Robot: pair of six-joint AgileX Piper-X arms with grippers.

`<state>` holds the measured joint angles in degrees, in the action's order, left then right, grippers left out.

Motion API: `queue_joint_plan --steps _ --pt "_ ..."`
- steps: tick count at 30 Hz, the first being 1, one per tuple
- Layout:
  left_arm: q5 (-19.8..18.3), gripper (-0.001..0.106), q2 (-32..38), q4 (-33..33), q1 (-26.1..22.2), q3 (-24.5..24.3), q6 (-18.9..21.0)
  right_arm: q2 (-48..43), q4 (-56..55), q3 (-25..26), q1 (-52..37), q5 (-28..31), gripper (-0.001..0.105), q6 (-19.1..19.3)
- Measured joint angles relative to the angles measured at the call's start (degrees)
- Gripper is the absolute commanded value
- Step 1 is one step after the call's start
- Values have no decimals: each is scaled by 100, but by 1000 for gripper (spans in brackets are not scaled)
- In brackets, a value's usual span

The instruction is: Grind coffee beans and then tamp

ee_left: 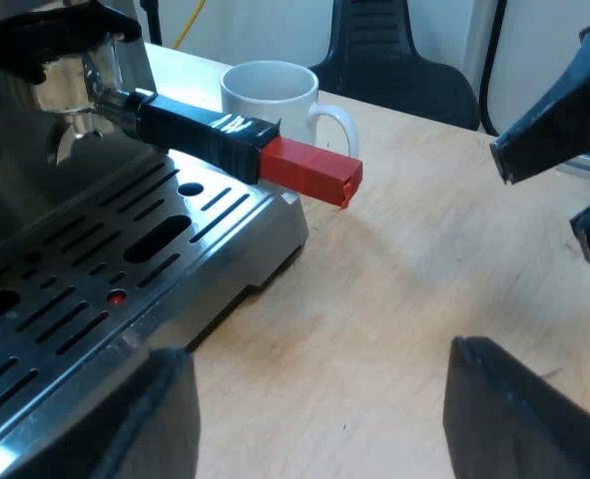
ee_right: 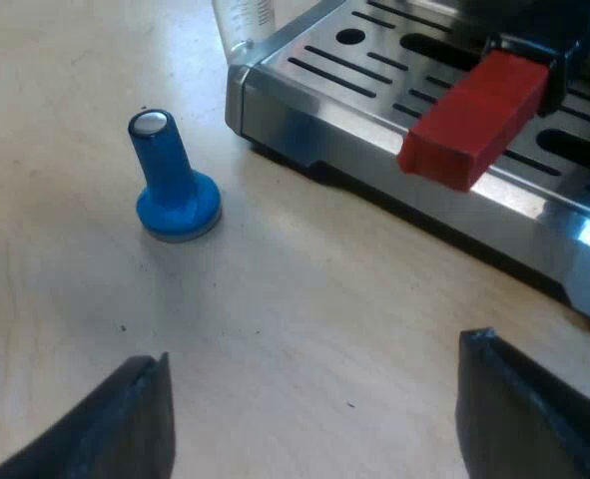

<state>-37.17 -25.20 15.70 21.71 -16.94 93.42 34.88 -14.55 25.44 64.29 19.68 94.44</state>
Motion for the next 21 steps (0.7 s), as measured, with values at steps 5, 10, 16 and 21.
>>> queue_joint_plan --steps 5,10,16,21 --pt "0 56 0 -9 0 154 0 15 292 -119 49 424 41 -81" --pt "-23 56 0 -1 0 357 0 280 658 -119 49 443 30 -109" --pt "-48 56 0 8 0 413 0 937 1333 -119 49 512 30 -304" --pt "-48 56 0 8 0 413 0 1378 1708 -119 49 836 29 -632"
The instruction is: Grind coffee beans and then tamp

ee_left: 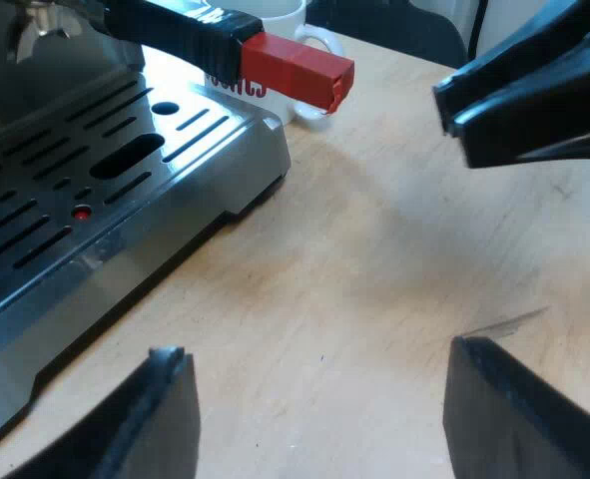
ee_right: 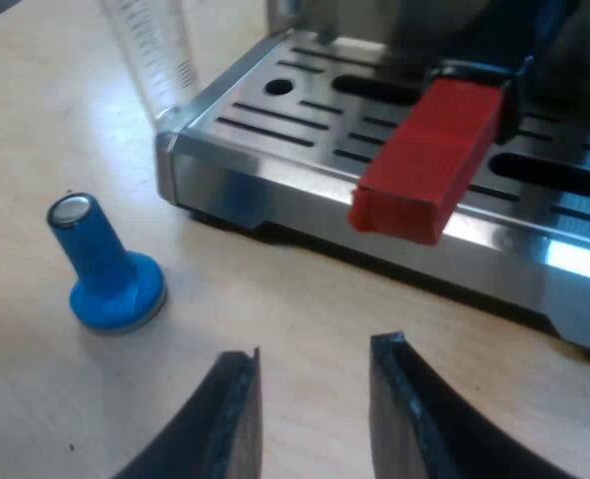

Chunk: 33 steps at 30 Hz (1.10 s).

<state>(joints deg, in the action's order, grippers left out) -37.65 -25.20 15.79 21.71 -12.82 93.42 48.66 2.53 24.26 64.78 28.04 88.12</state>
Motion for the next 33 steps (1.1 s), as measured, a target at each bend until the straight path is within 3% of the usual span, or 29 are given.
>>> queue_joint_plan --steps 16,25,33 --pt "0 56 0 0 0 0 0 1022 1243 0 0 628 29 -265" --pt "0 56 0 0 0 0 0 1211 1307 0 0 1142 29 -351" --pt "0 56 0 0 0 0 0 1238 1440 0 0 1203 29 -366"
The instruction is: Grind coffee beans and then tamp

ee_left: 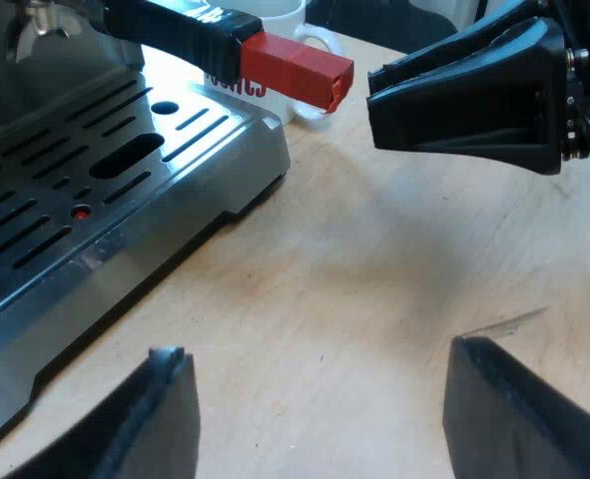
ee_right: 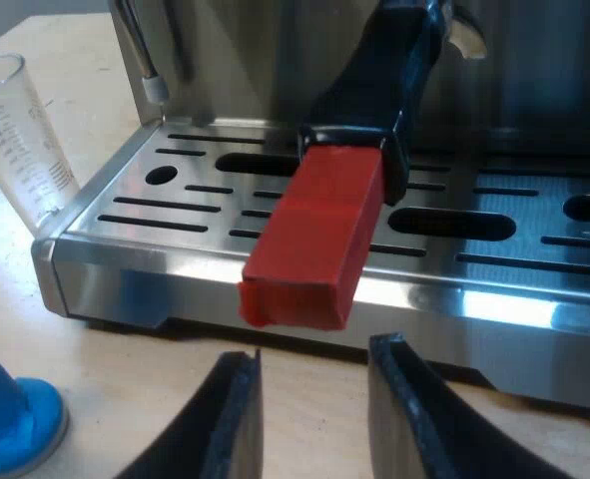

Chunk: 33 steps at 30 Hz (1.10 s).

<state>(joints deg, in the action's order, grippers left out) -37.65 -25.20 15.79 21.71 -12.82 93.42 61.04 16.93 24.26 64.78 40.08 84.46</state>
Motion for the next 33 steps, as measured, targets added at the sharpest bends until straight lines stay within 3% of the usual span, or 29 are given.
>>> queue_joint_plan --steps 11,19,33 --pt "0 56 0 0 0 0 0 0 26 0 0 159 29 -5" --pt "0 56 0 0 0 0 0 0 26 0 0 167 10 13" --pt "0 56 0 0 0 0 0 0 52 0 0 138 11 13"
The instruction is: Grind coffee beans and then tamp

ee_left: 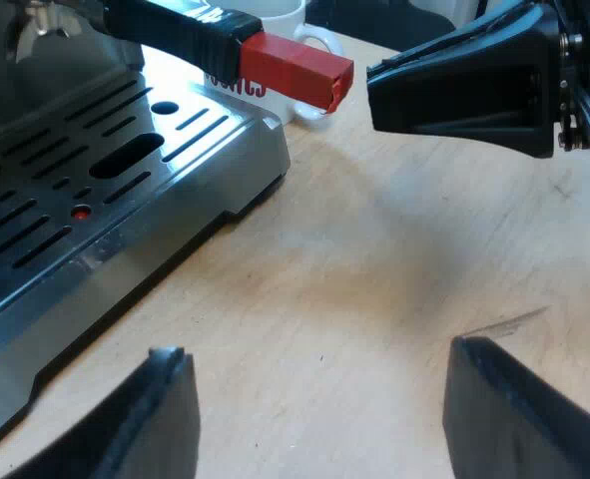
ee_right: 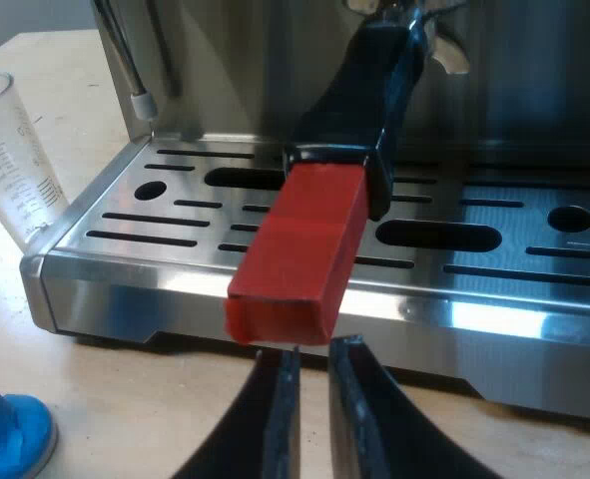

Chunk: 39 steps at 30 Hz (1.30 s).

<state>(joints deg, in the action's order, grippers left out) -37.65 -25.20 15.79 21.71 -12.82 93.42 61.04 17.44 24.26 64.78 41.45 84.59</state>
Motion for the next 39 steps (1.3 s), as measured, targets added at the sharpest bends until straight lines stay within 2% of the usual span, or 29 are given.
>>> queue_joint_plan --steps 21,30,39 --pt "0 56 0 0 0 0 0 10 112 0 -33 0 11 0" --pt "0 56 0 0 0 0 0 361 559 0 -237 -43 11 0" --pt "0 56 0 0 0 0 0 366 633 0 -220 629 11 150"
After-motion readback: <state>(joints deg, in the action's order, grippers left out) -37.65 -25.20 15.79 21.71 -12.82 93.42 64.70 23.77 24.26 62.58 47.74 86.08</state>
